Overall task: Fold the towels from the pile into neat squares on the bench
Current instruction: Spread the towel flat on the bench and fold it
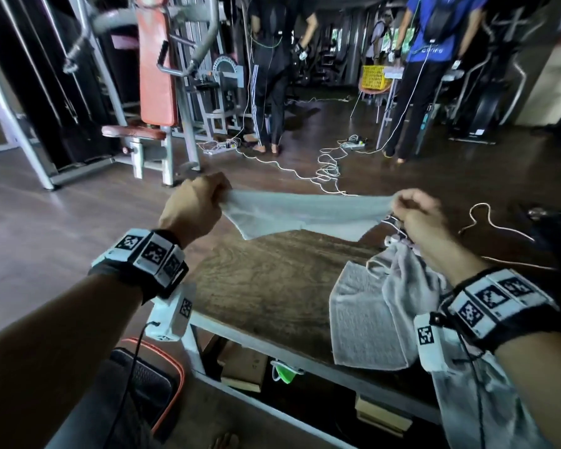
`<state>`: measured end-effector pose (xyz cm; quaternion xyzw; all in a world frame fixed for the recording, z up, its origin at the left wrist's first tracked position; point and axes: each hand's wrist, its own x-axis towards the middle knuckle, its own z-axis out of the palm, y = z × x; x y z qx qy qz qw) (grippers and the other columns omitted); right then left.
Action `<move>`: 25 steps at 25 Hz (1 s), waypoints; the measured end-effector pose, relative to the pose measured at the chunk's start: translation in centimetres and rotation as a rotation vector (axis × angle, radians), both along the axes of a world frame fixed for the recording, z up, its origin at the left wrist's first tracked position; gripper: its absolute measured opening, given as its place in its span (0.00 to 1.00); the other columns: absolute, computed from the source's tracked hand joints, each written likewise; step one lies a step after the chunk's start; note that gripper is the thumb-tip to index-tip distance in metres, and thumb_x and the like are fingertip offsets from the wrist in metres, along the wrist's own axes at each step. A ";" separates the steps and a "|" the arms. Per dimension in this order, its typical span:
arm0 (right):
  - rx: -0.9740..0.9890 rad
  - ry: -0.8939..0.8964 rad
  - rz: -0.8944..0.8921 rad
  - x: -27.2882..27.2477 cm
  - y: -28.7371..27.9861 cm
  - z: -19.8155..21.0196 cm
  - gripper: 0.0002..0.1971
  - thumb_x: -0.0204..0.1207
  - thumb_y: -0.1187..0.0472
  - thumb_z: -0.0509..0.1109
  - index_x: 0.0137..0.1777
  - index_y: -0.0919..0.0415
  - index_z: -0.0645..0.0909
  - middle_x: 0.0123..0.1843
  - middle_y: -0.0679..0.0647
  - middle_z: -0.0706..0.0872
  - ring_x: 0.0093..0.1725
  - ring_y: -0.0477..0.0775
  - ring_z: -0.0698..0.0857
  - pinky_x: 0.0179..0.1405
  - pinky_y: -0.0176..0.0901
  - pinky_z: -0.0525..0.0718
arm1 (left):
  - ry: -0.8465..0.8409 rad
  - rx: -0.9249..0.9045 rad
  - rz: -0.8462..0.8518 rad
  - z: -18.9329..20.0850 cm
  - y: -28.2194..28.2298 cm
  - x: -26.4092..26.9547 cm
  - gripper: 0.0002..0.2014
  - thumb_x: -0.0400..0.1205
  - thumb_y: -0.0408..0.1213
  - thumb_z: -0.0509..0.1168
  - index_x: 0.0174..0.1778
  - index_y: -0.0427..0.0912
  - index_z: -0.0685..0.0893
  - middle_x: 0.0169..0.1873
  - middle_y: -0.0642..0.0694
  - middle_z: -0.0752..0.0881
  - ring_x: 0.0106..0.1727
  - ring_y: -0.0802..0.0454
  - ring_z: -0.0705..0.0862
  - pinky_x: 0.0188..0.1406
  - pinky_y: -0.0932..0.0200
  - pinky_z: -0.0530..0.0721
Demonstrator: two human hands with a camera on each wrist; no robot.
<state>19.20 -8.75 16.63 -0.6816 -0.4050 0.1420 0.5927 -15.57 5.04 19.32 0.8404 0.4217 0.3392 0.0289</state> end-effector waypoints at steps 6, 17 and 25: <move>-0.284 -0.187 -0.035 -4.5 -8.6 -11.2 0.06 0.81 0.64 0.66 0.41 0.60 0.80 0.39 0.57 0.84 0.40 0.58 0.81 0.38 0.41 0.76 | 0.304 -0.345 -0.075 -9.4 -6.1 -3.1 0.10 0.80 0.28 0.63 0.48 0.42 0.89 0.44 0.43 0.90 0.44 0.43 0.87 0.37 0.60 0.77; -0.436 -0.163 -0.009 -6.0 -12.4 -10.3 0.04 0.81 0.60 0.67 0.50 0.56 0.83 0.45 0.53 0.88 0.47 0.54 0.84 0.40 0.41 0.76 | 0.415 -0.558 -0.225 -11.7 -9.6 -6.1 0.09 0.84 0.38 0.65 0.54 0.40 0.88 0.50 0.48 0.87 0.51 0.52 0.87 0.50 0.60 0.83; -0.520 -0.261 -0.033 -3.9 -4.7 -11.9 0.06 0.82 0.59 0.66 0.54 0.59 0.82 0.47 0.56 0.86 0.47 0.56 0.83 0.47 0.40 0.75 | 0.128 -0.441 -0.016 -14.4 -4.4 -2.9 0.06 0.81 0.29 0.64 0.46 0.41 0.85 0.39 0.48 0.87 0.37 0.51 0.86 0.33 0.59 0.83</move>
